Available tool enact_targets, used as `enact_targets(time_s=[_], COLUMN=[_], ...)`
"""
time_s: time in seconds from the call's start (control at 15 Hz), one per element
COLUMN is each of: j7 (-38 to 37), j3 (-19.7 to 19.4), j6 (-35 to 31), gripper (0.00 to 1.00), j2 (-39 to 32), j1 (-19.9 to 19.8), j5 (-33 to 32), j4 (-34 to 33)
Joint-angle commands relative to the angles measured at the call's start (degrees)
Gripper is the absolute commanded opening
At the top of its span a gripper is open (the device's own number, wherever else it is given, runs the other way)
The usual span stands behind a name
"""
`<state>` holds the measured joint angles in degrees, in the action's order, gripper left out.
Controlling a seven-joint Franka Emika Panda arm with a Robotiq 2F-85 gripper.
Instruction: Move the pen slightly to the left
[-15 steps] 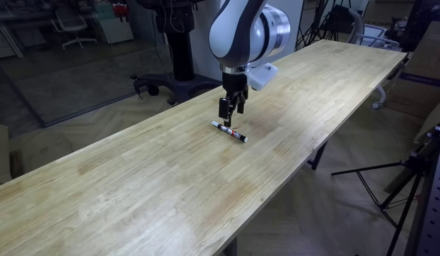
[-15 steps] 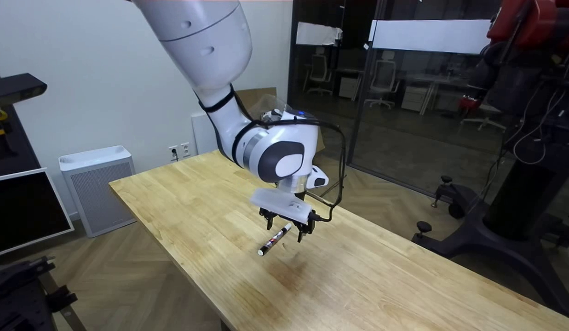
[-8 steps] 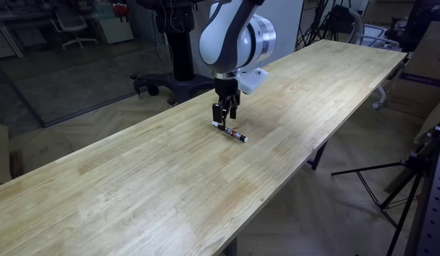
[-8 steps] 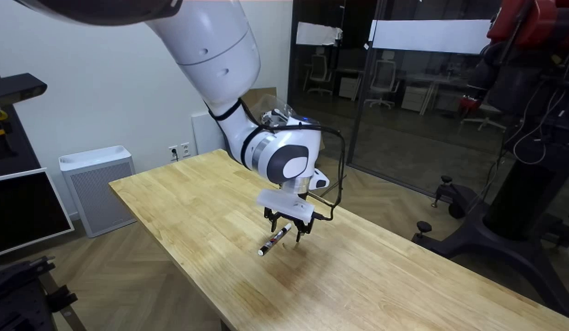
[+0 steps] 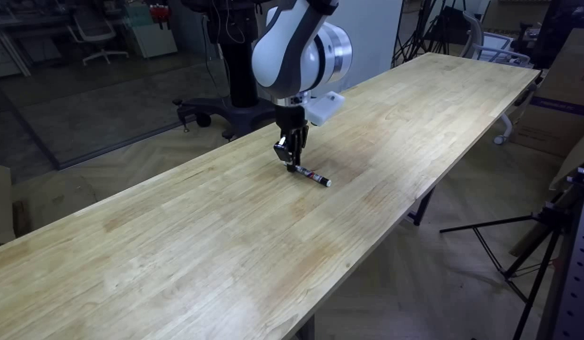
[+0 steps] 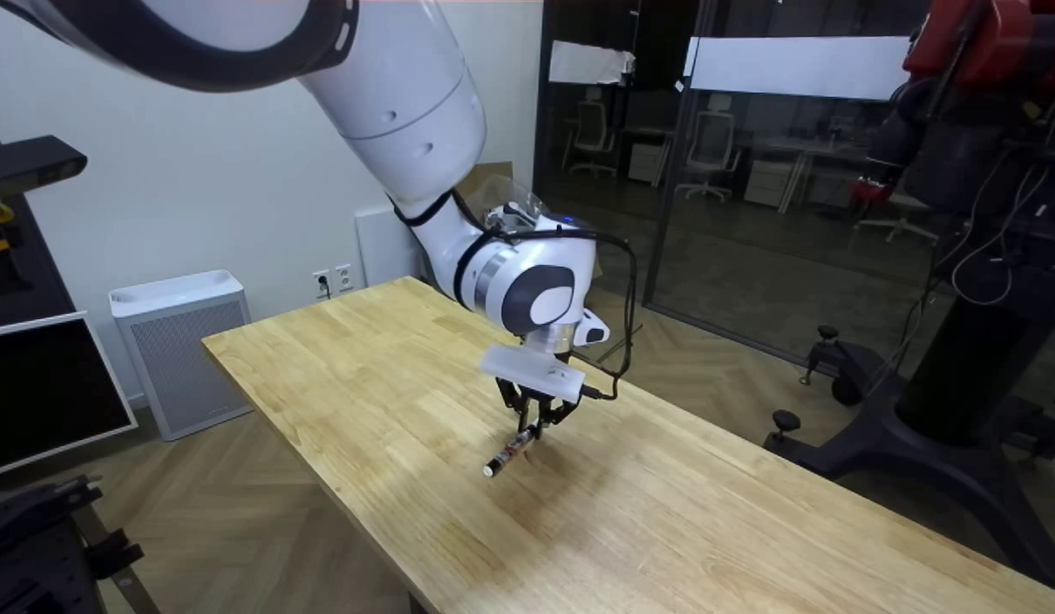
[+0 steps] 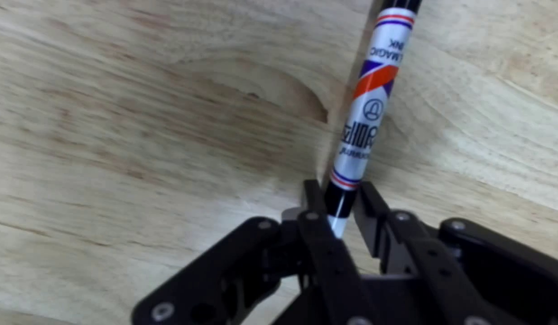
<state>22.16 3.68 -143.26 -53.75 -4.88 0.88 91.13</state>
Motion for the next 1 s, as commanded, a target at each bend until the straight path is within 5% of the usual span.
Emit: enact_targets(time_s=[0.0,0.93], j7=[-2.01,2.28], j3=[0.34,3.25], j6=[1.63,7.93], gripper=[0.00,0.04], j2=[-1.53,-0.16], j1=[0.43,3.92], j5=[-1.30,-5.77], j4=[-3.18,-5.72])
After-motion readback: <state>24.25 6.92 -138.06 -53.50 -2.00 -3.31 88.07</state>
